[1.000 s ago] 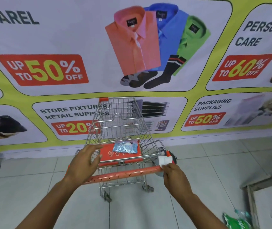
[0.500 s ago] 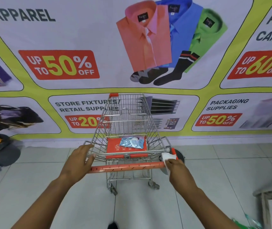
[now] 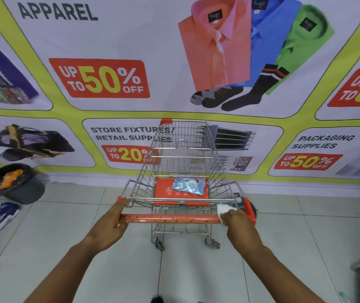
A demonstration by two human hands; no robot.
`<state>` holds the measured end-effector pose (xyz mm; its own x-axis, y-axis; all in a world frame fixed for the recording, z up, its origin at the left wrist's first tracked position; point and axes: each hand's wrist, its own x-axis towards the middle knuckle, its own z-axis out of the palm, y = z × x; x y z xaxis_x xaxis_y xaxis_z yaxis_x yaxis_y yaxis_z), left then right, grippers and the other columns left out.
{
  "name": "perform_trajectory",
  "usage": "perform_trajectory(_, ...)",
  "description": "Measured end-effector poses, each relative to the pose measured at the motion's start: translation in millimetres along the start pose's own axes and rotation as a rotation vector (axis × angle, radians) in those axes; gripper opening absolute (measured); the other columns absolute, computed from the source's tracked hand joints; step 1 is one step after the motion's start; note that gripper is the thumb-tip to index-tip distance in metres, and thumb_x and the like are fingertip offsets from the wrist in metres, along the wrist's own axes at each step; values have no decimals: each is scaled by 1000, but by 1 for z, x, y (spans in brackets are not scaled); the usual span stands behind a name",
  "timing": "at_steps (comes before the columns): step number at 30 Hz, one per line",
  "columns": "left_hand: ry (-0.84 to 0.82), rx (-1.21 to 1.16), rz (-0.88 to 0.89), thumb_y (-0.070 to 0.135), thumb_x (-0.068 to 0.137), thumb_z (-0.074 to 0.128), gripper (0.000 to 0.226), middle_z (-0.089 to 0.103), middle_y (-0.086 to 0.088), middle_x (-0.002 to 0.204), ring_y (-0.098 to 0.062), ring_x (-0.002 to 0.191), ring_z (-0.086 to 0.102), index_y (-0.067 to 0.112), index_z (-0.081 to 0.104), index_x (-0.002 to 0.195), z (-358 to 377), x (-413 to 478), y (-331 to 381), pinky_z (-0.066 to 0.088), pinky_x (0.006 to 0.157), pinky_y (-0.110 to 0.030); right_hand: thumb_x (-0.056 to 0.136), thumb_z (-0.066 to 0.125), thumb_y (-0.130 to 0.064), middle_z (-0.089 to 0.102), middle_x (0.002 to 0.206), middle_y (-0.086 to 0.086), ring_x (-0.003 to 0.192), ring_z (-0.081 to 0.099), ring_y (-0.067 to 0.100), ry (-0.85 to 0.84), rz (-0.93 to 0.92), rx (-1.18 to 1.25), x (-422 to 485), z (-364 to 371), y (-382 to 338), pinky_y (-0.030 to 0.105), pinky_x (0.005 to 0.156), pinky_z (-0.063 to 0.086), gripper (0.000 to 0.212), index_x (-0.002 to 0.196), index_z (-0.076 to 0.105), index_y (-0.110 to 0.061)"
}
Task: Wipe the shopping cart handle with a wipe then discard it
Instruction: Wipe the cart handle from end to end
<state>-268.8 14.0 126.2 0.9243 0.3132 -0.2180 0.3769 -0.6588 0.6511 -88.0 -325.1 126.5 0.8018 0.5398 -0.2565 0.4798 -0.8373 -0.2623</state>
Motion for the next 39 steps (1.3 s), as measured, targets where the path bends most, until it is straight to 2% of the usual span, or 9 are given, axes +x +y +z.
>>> perform_trajectory(4,-116,126,29,3,86,62,80,30,16,137,-14,125,49,32,19,148,-12,3,-13,31,98,-17,59,57,17,68,75,8,72,59,26,23,1,-68,0,1,-5,31,57,48,35,76,69,-12)
perform_trajectory(8,-202,167,38,-10,83,58,95,38,13,137,-11,113,51,44,12,146,-16,9,-28,33,85,2,60,59,15,69,81,9,79,60,27,43,-9,-95,0,1,-24,30,61,49,39,85,71,-12)
perform_trajectory(12,-164,214,102,-12,83,55,87,49,-3,140,-15,102,55,30,20,150,-14,11,-32,39,86,-10,66,61,12,69,92,10,92,58,27,39,-55,-98,4,8,-62,32,74,52,40,98,69,-11)
perform_trajectory(16,-150,192,84,-14,82,48,87,46,-3,146,-19,113,55,33,22,150,-14,12,-35,42,92,-20,68,66,9,67,97,11,94,59,25,37,-77,-69,8,16,-96,30,78,52,42,105,66,-12)
perform_trajectory(24,-114,143,41,-13,80,47,91,60,-11,125,-16,87,53,34,13,150,-12,12,-32,40,76,-21,68,53,20,65,89,15,91,55,30,78,-191,3,15,34,-166,36,71,52,39,95,67,-3)
perform_trajectory(27,-106,109,47,-15,78,47,95,55,-10,137,-25,107,59,35,12,151,-11,14,-34,41,83,-20,63,58,19,65,83,17,87,55,32,52,-239,-17,20,41,-197,38,66,52,32,88,67,0)
perform_trajectory(31,-100,8,58,-19,74,45,100,40,-5,152,-25,138,39,34,10,151,-12,12,-35,37,103,-23,54,71,16,64,72,15,75,57,32,-2,-287,-47,25,52,-237,35,56,53,30,79,68,0)
perform_trajectory(34,-112,-88,80,-20,72,46,101,47,-4,147,-21,134,45,34,12,150,-15,11,-37,42,105,-29,60,70,16,64,76,17,79,57,32,35,-325,-24,28,57,-267,37,58,53,28,84,68,1)
perform_trajectory(39,-90,-147,52,-19,72,55,105,53,7,127,-9,114,52,39,8,146,-20,11,-38,42,94,-21,74,57,16,61,94,17,94,50,33,61,-393,-15,32,62,-289,41,70,50,32,102,64,2)
